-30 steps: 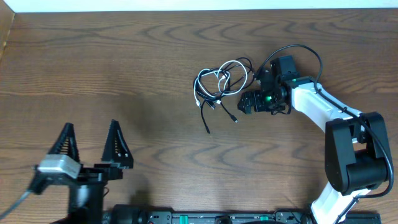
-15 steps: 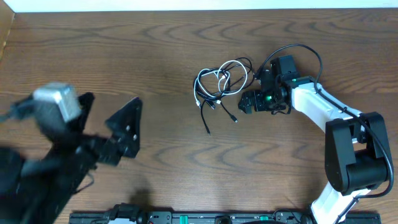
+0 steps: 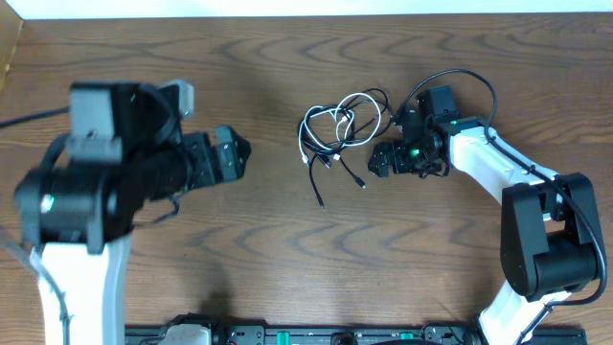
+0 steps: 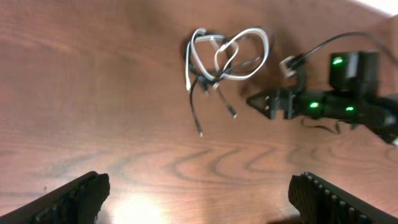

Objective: Untangle cables
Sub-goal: 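Raise the left gripper and move it toward the left of the bundle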

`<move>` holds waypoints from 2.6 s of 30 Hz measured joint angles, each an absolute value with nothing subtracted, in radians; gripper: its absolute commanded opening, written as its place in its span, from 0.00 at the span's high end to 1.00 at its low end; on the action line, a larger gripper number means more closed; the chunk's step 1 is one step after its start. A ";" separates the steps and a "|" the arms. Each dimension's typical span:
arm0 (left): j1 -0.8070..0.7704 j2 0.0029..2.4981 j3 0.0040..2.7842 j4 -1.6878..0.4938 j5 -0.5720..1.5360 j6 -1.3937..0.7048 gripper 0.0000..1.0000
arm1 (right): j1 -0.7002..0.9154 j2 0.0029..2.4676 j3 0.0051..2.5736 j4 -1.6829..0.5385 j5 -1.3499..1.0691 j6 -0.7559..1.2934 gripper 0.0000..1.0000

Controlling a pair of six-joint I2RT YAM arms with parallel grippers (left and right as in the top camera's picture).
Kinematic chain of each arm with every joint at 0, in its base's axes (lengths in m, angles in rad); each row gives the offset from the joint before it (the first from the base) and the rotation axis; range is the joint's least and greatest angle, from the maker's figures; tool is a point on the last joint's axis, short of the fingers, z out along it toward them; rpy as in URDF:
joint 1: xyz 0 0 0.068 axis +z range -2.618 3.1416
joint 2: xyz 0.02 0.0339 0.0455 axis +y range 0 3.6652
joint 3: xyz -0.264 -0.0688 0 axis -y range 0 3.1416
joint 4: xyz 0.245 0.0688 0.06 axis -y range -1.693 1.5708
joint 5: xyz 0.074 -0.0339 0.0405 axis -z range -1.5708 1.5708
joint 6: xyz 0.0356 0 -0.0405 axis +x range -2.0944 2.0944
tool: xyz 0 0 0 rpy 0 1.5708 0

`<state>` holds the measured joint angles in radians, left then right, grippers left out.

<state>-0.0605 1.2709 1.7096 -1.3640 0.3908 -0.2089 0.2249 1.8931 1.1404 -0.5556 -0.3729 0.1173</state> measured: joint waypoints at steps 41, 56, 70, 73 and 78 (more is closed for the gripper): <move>-0.060 1.947 1.595 -1.129 0.170 -0.374 0.02 | 0.225 1.893 1.141 -0.556 -0.373 0.117 0.01; -0.060 1.953 1.496 -0.945 0.151 -0.397 0.02 | 0.225 1.893 1.142 -0.556 -0.372 0.117 0.01; -0.061 1.953 1.496 -0.913 0.151 -0.400 0.71 | 0.225 1.893 1.142 -0.556 -0.372 0.117 0.01; -0.061 1.953 1.496 -0.944 0.150 -0.398 0.92 | 0.225 1.893 1.142 -0.556 -0.372 0.117 0.01; -0.061 1.953 1.496 -0.954 0.151 -0.400 0.92 | 0.225 1.893 1.142 -0.556 -0.372 0.117 0.01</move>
<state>-0.0608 1.9526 1.4956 -0.9539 0.1509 -0.3996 0.2249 1.8931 1.1419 -0.5560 -0.3721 0.1173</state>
